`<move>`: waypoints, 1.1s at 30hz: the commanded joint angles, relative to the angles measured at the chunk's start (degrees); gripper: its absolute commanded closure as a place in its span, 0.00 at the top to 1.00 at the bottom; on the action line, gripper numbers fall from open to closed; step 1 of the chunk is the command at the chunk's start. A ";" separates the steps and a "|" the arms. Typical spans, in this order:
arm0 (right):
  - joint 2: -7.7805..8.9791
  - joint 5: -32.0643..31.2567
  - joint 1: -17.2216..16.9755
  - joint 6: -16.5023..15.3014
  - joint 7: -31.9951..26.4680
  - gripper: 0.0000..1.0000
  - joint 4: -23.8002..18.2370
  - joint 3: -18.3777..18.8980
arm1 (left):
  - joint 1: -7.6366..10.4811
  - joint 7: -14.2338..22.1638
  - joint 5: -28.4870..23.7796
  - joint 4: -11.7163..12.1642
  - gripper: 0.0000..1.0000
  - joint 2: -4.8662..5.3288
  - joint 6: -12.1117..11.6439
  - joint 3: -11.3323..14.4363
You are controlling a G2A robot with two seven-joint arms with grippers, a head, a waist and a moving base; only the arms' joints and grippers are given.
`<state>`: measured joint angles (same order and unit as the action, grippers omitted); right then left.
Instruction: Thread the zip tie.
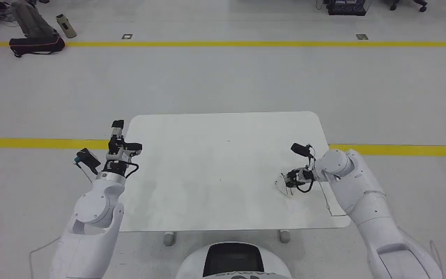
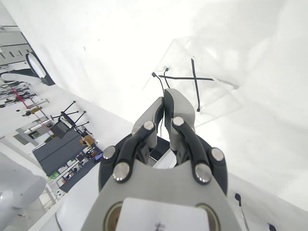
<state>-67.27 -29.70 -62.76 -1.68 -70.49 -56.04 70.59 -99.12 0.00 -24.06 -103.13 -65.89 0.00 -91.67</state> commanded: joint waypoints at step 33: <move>2.59 8.75 -4.14 -11.29 5.05 0.00 -3.33 6.42 | 0.00 0.00 0.00 0.00 1.00 0.00 0.00 0.00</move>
<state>-64.64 -21.93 -66.65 -12.91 -66.05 -59.35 76.89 -99.12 0.00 -24.06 -103.13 -65.89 0.00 -91.67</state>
